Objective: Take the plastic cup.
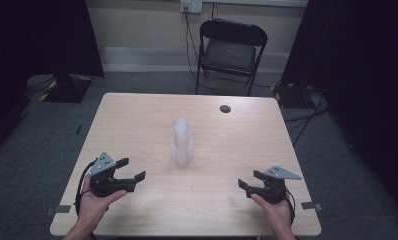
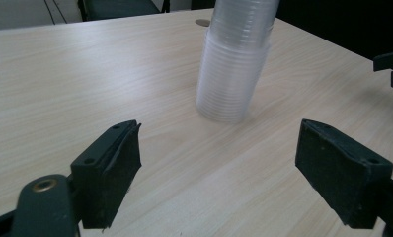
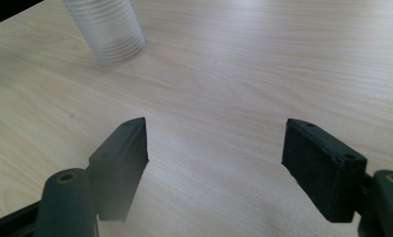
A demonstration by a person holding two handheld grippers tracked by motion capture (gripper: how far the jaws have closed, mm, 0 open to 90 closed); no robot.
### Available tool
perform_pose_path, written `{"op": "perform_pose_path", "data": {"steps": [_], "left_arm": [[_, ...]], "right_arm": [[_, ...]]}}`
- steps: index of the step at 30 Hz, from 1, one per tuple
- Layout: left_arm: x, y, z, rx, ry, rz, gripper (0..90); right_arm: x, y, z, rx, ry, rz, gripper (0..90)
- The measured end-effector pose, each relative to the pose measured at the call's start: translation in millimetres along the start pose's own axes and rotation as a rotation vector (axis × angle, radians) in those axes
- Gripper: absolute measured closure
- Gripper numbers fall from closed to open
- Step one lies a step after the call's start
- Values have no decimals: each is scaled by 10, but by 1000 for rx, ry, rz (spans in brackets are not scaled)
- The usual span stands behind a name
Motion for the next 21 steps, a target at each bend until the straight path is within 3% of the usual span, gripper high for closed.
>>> {"op": "perform_pose_path", "data": {"steps": [6, 15, 17, 18, 21], "left_arm": [[90, 18, -189, 29, 30, 7, 170], [220, 68, -309, 52, 34, 32, 167], [233, 74, -353, 57, 51, 30, 167], [245, 73, -417, 47, 76, 50, 165], [256, 42, -474, 56, 87, 34, 163]], "right_arm": [[-21, -2, -6, 5, 6, 6, 253], [-17, 3, 2, 0, 3, 5, 243], [-27, 1, 1, 3, 5, 5, 244], [-37, 5, 2, 4, 6, 8, 242], [-35, 6, 3, 3, 5, 9, 240]]}}
Point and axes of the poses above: each handheld gripper's, and its own axes: x roughly forward along the jaws, z roughly out of its underside, y roughly to its right, the point moved 8 cm from there along x, roughly forward along the jaws, and after that the axes turned 7 degrees about x, right-handed, at the moved point
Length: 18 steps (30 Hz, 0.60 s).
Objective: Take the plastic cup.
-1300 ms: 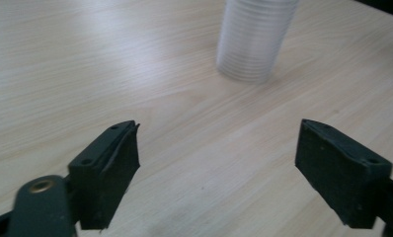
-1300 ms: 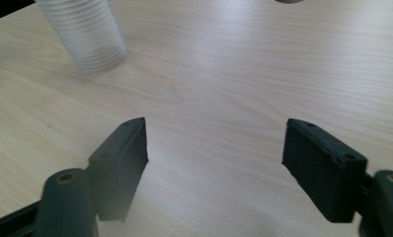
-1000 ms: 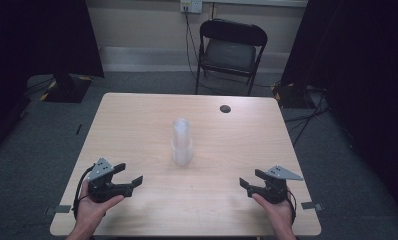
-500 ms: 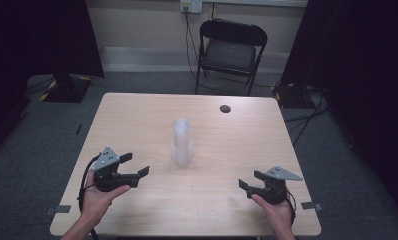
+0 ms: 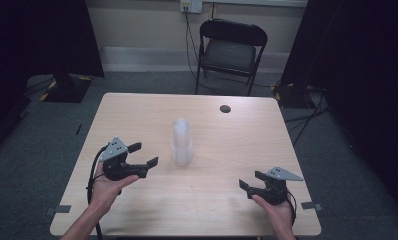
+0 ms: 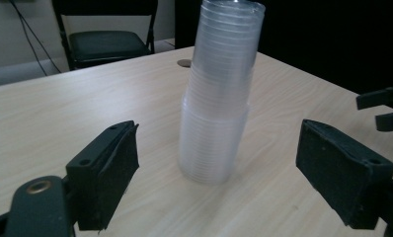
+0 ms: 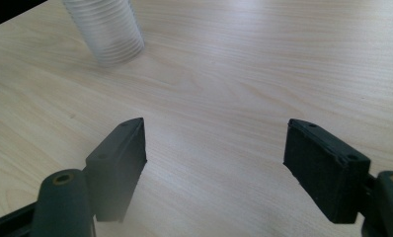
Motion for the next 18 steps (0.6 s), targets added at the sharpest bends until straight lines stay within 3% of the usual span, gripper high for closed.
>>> {"op": "perform_pose_path", "data": {"steps": [6, 13, 18], "left_arm": [[98, -5, -103, -3, -18, 14, 170], [250, 43, -245, 33, -37, 33, 180], [320, 18, -375, 8, -28, 41, 185]], "right_arm": [[45, -5, 4, -1, -11, -11, 242], [42, -20, 9, -4, -14, -19, 244], [39, -21, 11, 1, -13, -25, 244]]}}
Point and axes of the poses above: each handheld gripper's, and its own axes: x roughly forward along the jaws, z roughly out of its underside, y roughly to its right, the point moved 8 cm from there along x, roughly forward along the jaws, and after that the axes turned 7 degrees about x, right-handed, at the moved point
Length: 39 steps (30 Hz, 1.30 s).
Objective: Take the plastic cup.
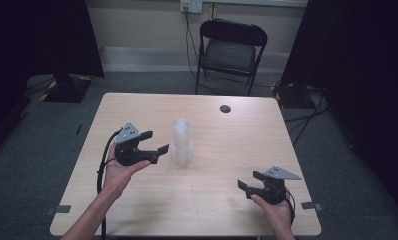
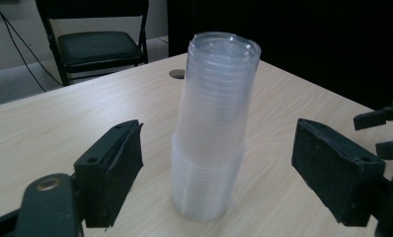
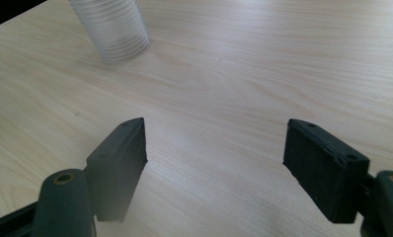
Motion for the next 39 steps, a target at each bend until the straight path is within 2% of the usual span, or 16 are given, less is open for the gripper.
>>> {"op": "perform_pose_path", "data": {"steps": [6, 9, 15, 20, 23, 24, 27, 29, 35, 37, 38, 39], "left_arm": [[64, -9, -118, 20, 14, 8, 163], [138, -9, -178, 40, 29, 37, 157], [252, -17, -261, 23, 25, 43, 159], [340, -29, -352, 19, 35, 40, 162], [395, -35, -375, 30, 26, 50, 159], [421, -33, -382, 22, 25, 52, 159], [512, -38, -369, 19, 4, 55, 166], [578, -37, -350, 11, -7, 61, 204], [742, -39, -279, 19, -26, 57, 201], [777, -43, -257, 2, -33, 54, 208], [777, -43, -257, 2, -33, 54, 243], [816, -39, -239, 23, -30, 51, 279]], "right_arm": [[3, 2, 1, 7, -3, -2, 244], [4, -1, 3, 3, -4, -5, 244], [6, -11, 3, 2, -3, -14, 244], [15, -13, 15, 3, -13, -14, 245], [15, -16, 14, 2, -12, -16, 245], [15, -16, 15, 1, -13, -16, 245], [16, -20, 17, -3, -14, -17, 247], [22, -16, 21, -3, -19, -11, 248], [27, -16, 29, -7, -28, -10, 252], [29, -11, 32, -6, -31, -7, 252], [29, -11, 32, -6, -31, -7, 252], [32, 5, 39, 11, -35, -4, 253]]}}
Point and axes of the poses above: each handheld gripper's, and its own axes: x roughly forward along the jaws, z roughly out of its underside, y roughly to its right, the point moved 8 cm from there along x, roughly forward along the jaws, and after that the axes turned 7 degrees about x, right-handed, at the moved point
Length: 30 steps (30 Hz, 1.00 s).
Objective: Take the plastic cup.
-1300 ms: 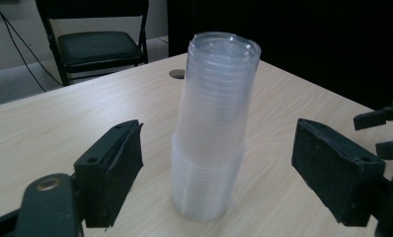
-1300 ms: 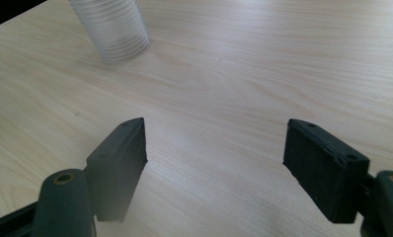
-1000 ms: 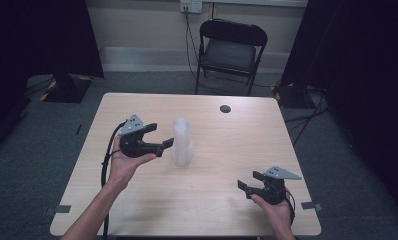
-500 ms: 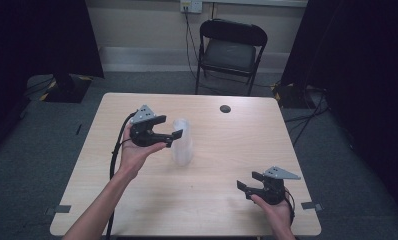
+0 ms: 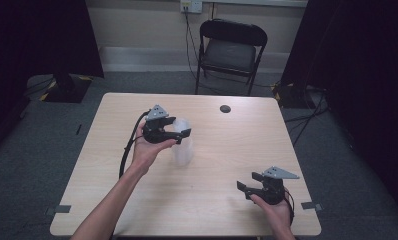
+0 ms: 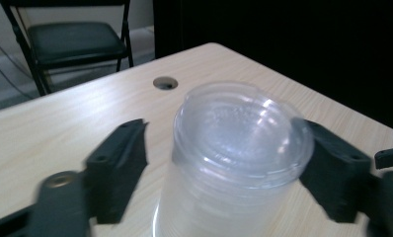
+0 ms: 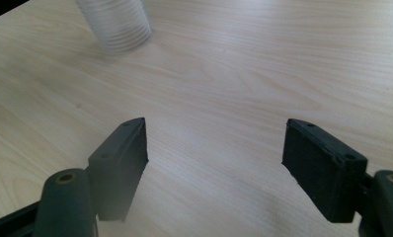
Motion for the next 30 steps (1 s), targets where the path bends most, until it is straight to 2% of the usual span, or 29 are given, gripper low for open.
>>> {"op": "perform_pose_path", "data": {"steps": [1, 2, 5, 7, 9, 13, 14, 15, 17, 21, 24, 30], "left_arm": [[0, 0, 0, 0, 0, 0, 285], [33, -10, 14, 19, -2, -24, 283], [68, -18, 27, 24, 6, -24, 289], [117, -13, 86, 12, -22, -21, 280], [138, -8, 128, 29, -46, -21, 280], [176, 4, 178, 1, -61, -9, 259], [188, 9, 203, -9, -76, 2, 292], [201, 9, 211, -1, -71, -4, 309], [218, 26, 228, 1, -62, 2, 287], [235, 42, 272, 38, -75, -11, 270], [250, 36, 298, 4, -79, -9, 267], [257, 52, 335, 14, -90, -13, 270]], "right_arm": [[0, 0, 0, 0, 0, 0, 253], [-5, 15, 5, 6, -3, 2, 253], [-16, 23, 2, 13, 1, 3, 253], [-16, 22, 3, 12, 2, 1, 253], [-13, 20, 3, 13, 1, -1, 253], [-10, 21, 6, 14, -4, 0, 253], [-11, 20, 6, 15, -3, -1, 253], [-11, 20, 5, 15, -3, -1, 253], [-12, 22, 5, 17, -3, 1, 253], [-13, 30, 6, 21, -1, 2, 254], [-15, 30, 5, 20, -2, 4, 254], [-10, 47, 13, 20, -9, 16, 258]]}}
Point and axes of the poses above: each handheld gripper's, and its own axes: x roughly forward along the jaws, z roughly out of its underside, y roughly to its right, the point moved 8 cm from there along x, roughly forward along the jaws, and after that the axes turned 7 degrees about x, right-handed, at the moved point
